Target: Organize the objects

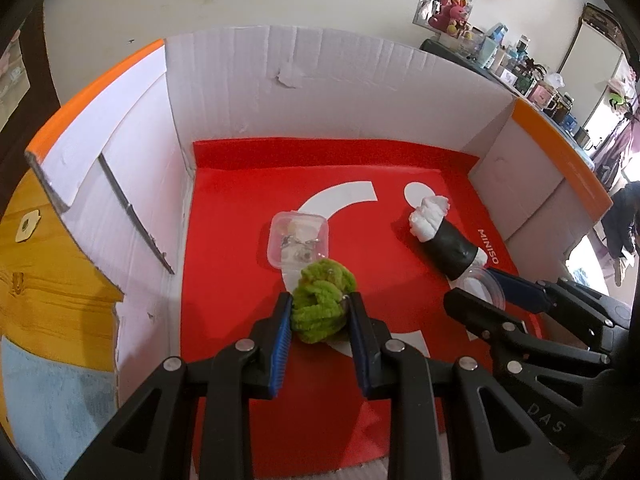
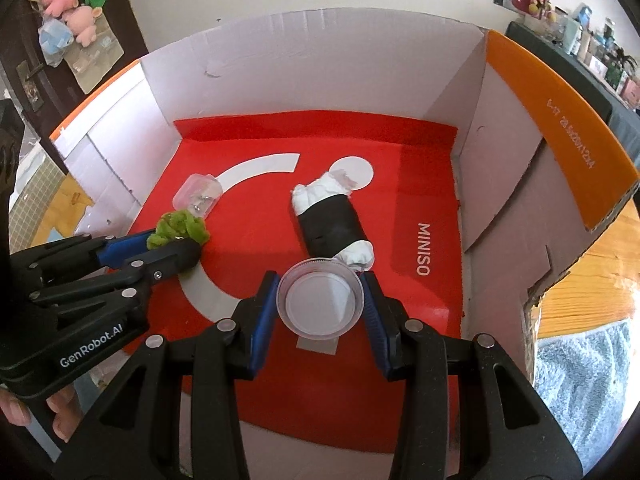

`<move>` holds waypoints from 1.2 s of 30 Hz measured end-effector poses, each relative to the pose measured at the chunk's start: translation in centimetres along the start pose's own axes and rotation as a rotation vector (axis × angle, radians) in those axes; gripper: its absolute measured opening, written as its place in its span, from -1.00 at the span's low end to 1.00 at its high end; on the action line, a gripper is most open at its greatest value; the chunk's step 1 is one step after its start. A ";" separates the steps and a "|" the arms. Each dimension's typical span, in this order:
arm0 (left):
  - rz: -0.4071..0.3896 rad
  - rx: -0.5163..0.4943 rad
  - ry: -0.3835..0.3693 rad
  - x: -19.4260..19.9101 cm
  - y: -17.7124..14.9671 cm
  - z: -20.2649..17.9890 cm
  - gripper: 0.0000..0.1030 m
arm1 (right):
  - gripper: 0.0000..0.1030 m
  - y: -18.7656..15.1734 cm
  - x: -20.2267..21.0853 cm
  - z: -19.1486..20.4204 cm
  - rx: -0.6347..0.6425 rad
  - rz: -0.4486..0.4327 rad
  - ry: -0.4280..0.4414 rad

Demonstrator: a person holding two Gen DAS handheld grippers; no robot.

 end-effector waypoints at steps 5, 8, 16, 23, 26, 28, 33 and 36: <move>-0.005 0.005 0.006 -0.3 0.4 0.1 -0.47 | -0.24 0.4 -0.3 -0.4 -0.015 -0.010 -0.008; -0.007 0.010 0.007 -0.4 0.5 0.2 -0.47 | -0.24 0.6 -0.5 -0.6 -0.022 -0.014 -0.013; -0.010 0.018 0.009 -0.5 0.6 0.2 -0.47 | -0.24 0.9 -0.5 -0.8 -0.033 -0.017 -0.013; -0.012 0.026 0.014 -0.6 0.7 0.3 -0.43 | -0.23 1.0 -0.6 -0.8 -0.038 -0.014 -0.008; -0.011 0.022 0.020 -0.6 0.7 0.4 -0.43 | -0.23 1.0 -0.7 -0.8 -0.032 -0.011 -0.013; -0.012 0.019 0.023 -0.6 0.8 0.4 -0.42 | -0.16 1.0 -0.9 -0.4 -0.031 -0.009 -0.011; -0.012 0.019 0.024 -0.6 0.8 0.3 -0.41 | -0.04 1.0 -0.8 -0.2 -0.028 -0.006 -0.009; -0.012 0.019 0.023 -0.6 0.9 0.3 -0.41 | -0.04 1.1 -0.8 -0.2 -0.029 -0.007 -0.005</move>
Point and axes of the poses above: each gripper's, at about its wrist camera, not at the fingertips, and x roughly against the way its jaws point, z to its left, y to its top, the point moved 10 cm from there along -x, roughly the way its jaws point, and after that the axes turned 8 degrees about -x, right-handed, at the moved point
